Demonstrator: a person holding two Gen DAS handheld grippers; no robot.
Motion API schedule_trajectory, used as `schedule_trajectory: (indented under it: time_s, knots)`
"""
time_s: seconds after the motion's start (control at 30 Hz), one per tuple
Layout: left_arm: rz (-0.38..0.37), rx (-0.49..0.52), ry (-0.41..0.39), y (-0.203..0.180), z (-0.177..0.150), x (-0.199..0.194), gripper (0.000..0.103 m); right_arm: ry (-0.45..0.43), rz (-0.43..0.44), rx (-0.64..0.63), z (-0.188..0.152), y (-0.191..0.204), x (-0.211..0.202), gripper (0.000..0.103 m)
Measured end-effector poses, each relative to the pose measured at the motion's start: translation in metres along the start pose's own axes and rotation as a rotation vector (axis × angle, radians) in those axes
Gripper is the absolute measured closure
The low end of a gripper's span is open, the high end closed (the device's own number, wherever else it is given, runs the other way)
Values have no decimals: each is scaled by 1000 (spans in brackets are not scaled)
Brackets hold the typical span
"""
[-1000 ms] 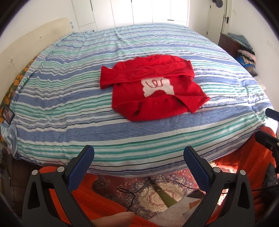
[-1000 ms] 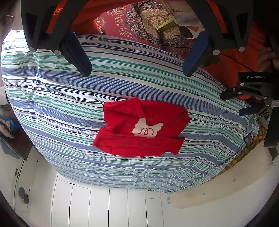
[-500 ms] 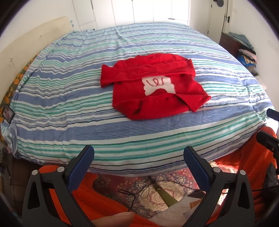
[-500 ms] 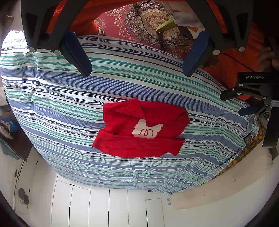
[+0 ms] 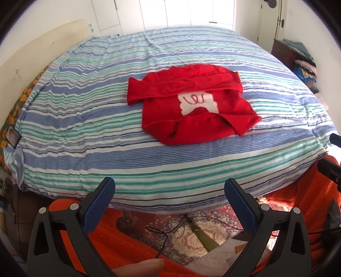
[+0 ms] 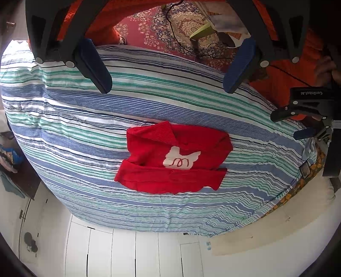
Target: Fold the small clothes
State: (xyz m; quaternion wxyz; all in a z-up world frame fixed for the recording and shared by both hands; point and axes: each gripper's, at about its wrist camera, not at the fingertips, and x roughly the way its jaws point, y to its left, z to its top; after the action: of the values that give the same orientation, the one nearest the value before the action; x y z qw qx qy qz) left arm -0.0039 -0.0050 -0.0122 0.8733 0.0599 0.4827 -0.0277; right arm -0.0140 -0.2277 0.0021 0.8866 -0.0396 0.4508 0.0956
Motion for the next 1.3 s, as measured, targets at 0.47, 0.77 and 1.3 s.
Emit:
schedule_trajectory:
  time_s: [0.47, 0.77, 1.3]
  knots:
    - [19, 2, 29, -1, 1, 7, 1, 8, 1, 15, 0, -4, 3, 0]
    - [25, 5, 40, 0, 0, 9, 1, 9, 4, 4, 0, 0, 3, 0]
    - [9, -21, 65, 4, 0, 13, 1, 8, 11, -19, 1, 7, 2, 0]
